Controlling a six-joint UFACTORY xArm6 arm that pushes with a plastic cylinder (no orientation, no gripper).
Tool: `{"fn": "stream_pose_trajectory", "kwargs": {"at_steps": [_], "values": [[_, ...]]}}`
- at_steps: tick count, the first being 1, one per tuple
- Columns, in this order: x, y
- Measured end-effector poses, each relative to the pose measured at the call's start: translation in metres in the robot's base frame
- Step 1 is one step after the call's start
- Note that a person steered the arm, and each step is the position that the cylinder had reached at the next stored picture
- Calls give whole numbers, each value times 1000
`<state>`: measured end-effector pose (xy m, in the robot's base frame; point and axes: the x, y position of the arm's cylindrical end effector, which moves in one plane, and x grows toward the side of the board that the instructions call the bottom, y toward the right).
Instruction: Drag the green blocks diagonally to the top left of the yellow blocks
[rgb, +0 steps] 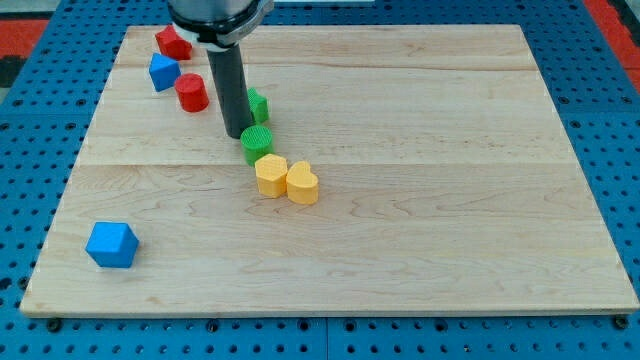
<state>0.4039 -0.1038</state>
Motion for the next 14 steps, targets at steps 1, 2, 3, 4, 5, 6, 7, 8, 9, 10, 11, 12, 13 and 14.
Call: {"fn": "stream_pose_trajectory", "kwargs": {"at_steps": [1,2,3,4,5,6,7,8,9,10,11,12,13,14], "values": [[43,-7],[61,-7],[87,-7],[87,29],[47,56],[27,59],[24,12],[20,12],[58,11],[54,-33],[29,-26],[0,0],[-9,12],[0,-45]]}}
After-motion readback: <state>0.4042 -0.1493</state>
